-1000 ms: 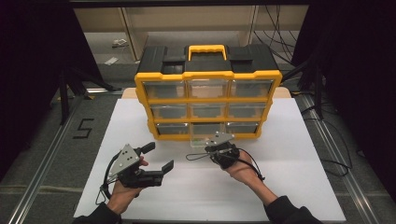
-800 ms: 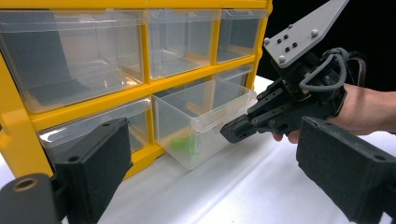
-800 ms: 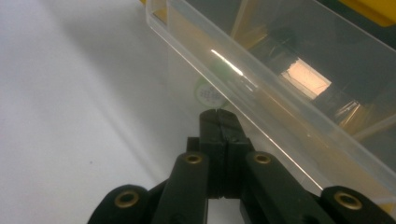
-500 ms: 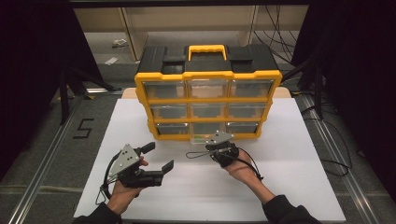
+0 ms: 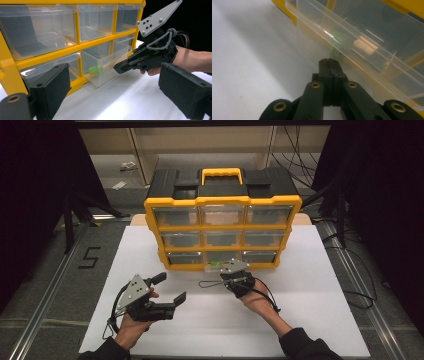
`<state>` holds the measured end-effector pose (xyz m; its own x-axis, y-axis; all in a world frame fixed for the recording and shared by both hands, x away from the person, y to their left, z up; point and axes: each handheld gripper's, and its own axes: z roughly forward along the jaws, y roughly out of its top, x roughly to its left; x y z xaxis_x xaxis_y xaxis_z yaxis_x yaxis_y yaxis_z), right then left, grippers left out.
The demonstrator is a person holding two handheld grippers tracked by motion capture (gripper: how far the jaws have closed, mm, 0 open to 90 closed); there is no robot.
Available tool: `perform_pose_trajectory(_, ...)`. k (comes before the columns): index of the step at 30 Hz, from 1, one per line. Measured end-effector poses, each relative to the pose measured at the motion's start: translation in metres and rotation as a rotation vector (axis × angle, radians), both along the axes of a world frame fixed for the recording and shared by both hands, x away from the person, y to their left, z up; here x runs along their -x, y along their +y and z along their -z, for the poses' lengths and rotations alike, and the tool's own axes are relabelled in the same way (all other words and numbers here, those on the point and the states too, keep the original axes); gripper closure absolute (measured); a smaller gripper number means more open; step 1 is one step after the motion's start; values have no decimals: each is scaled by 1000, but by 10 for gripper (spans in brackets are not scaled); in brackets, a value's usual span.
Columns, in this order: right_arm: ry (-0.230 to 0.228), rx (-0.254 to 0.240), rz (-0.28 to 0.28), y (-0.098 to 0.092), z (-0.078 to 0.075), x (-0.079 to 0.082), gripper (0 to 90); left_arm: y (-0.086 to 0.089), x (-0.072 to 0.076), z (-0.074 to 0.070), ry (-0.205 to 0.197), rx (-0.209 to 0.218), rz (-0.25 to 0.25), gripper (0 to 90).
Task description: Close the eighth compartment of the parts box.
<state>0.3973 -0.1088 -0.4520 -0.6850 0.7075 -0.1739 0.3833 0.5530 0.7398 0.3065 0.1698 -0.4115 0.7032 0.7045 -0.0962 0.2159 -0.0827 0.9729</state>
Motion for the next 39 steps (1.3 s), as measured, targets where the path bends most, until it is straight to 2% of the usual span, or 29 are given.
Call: perform_pose_trajectory(39,-16,-6,43,-1,3,-19,900,0,0,0,3,1,-2,104)
